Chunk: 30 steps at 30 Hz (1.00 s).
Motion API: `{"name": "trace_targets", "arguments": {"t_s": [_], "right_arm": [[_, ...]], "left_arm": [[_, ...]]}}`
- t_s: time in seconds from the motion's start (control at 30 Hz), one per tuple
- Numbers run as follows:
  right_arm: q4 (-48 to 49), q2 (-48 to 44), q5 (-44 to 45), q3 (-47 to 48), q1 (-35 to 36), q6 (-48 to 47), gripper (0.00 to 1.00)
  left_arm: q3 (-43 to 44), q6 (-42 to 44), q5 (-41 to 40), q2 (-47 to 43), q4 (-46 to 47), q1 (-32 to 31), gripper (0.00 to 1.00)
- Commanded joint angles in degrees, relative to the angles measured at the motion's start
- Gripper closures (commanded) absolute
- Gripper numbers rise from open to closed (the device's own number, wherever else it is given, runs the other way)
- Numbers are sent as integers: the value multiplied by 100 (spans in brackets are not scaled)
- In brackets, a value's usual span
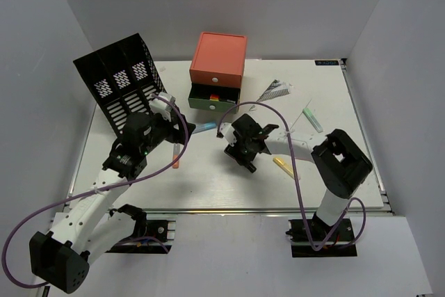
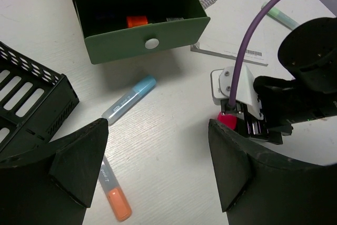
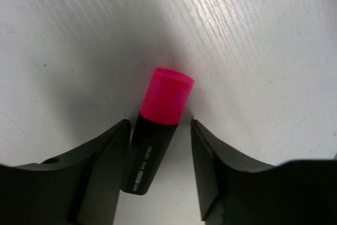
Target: Organize the desk
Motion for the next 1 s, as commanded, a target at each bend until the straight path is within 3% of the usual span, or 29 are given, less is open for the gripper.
{"name": "trace_targets", "arguments": {"t_s": [0.0, 0.17, 0.27, 0.43, 0.57, 0.67, 0.97], "right_arm": [[149, 14, 569, -358, 119, -192, 47], [176, -100, 754, -508, 94, -386, 60], [106, -214, 851, -544, 67, -693, 74], [-788, -574, -243, -79, -65, -1711, 100], [-1949, -785, -1554, 1192, -100, -2652, 100], [-1943, -1040, -1759, 1783, -118, -2952, 100], [-380, -549, -417, 3112, -118, -3171, 100]], "left_arm": [[121, 39, -89, -82, -64, 21, 14], [121, 39, -88, -91, -73, 21, 14], [121, 48, -106, -108, -64, 21, 14], [121, 48, -124, -126, -64, 21, 14], [112, 22, -167, -135, -64, 21, 14], [95, 22, -238, -170, -56, 21, 14], [69, 4, -299, -117, -29, 21, 14]]}}
